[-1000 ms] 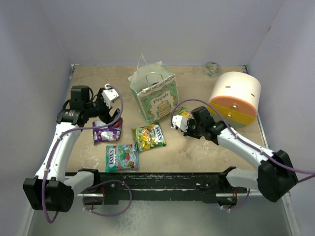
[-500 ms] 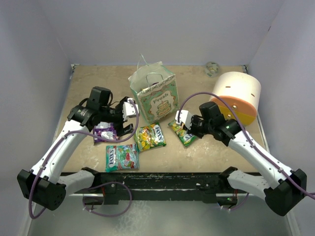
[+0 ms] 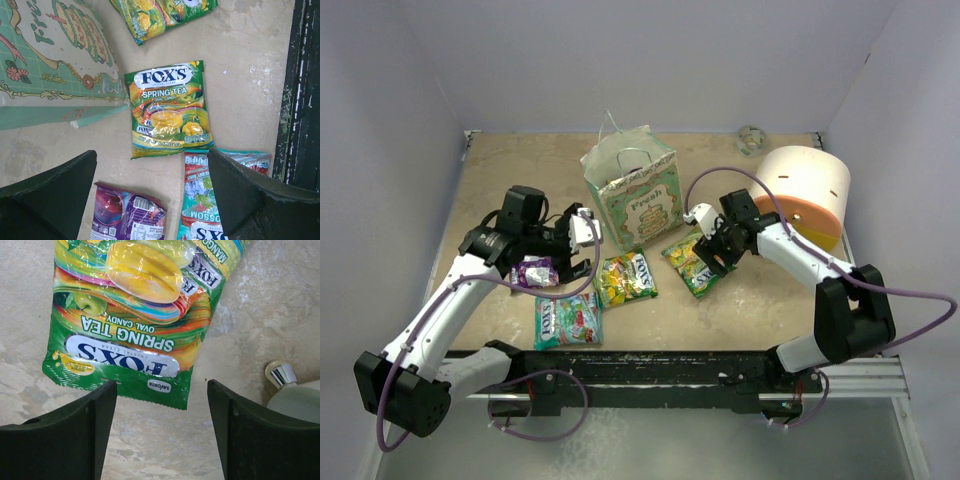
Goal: Place the snacks into the paper bag
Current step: Pick up the snack from the center of the board.
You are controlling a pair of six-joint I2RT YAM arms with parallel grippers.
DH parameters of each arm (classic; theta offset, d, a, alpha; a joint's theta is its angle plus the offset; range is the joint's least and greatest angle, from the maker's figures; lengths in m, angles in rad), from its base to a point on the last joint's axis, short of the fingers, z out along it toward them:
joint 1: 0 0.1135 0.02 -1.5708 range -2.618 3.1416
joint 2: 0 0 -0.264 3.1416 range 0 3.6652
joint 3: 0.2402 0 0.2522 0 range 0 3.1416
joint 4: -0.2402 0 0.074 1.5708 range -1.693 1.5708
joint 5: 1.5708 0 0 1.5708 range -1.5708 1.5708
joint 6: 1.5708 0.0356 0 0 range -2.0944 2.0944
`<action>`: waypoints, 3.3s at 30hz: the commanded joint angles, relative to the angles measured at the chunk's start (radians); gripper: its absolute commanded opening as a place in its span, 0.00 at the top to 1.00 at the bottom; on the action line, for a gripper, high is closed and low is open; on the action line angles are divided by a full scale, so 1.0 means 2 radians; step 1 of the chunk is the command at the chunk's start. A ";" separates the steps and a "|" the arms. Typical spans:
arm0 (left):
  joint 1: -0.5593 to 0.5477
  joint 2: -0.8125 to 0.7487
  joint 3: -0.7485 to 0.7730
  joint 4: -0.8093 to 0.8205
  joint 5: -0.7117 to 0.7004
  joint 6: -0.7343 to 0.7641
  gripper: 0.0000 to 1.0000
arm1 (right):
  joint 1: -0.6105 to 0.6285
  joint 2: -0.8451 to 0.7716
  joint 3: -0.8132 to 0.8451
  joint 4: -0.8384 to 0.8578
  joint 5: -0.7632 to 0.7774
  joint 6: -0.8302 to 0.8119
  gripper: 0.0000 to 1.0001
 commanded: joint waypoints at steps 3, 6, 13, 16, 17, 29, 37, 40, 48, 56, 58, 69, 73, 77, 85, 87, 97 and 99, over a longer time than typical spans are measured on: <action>-0.001 -0.013 -0.005 0.029 0.018 -0.009 0.05 | 0.002 0.031 0.025 -0.011 0.009 0.007 0.20; -0.001 -0.014 -0.006 0.031 0.017 -0.008 0.05 | 0.002 0.048 0.021 -0.007 0.013 -0.003 0.18; -0.001 -0.016 -0.012 0.034 0.016 -0.010 0.05 | 0.002 0.082 0.004 0.012 0.010 -0.021 0.16; -0.001 -0.022 -0.019 0.040 0.018 -0.015 0.05 | 0.002 0.084 -0.013 0.023 0.004 -0.030 0.18; -0.001 -0.025 -0.022 0.042 0.017 -0.014 0.05 | 0.001 0.083 -0.017 0.024 -0.002 -0.034 0.18; -0.001 -0.036 -0.035 0.044 0.018 -0.012 0.05 | -0.010 0.065 -0.048 0.043 -0.035 -0.089 0.59; -0.002 -0.023 -0.020 0.028 0.019 -0.001 0.06 | -0.010 -0.008 -0.054 0.015 -0.046 -0.142 1.00; -0.002 -0.012 -0.008 0.021 0.021 -0.001 0.07 | -0.010 -0.041 -0.054 0.015 -0.053 -0.161 1.00; -0.008 -0.016 0.026 0.021 0.070 -0.050 0.08 | -0.009 -0.082 -0.020 -0.007 -0.100 -0.171 1.00; -0.017 -0.009 0.043 0.049 0.094 -0.104 0.11 | 0.009 -0.144 -0.001 0.029 -0.113 -0.169 1.00; -0.021 -0.005 0.045 0.057 0.099 -0.119 0.12 | 0.014 -0.154 0.010 0.031 -0.122 -0.166 1.00; -0.039 0.055 0.122 0.095 0.103 -0.245 0.17 | 0.101 -0.197 0.078 0.064 -0.132 -0.092 1.00; -0.039 0.078 0.138 0.102 0.115 -0.287 0.16 | 0.108 -0.206 0.093 0.083 -0.165 -0.074 1.00; -0.039 0.097 0.138 0.123 0.142 -0.330 0.15 | 0.113 -0.229 0.084 0.119 -0.182 -0.058 1.00; -0.038 0.135 0.123 0.211 0.230 -0.436 0.15 | 0.125 -0.237 0.068 0.136 -0.185 -0.066 1.00; -0.038 0.140 0.122 0.227 0.240 -0.453 0.15 | 0.127 -0.235 0.065 0.139 -0.186 -0.068 1.00; -0.038 0.141 0.114 0.263 0.230 -0.497 0.16 | 0.136 -0.227 0.030 0.183 -0.184 -0.061 1.00; -0.038 0.141 0.110 0.271 0.227 -0.506 0.22 | 0.137 -0.227 0.019 0.188 -0.185 -0.057 1.00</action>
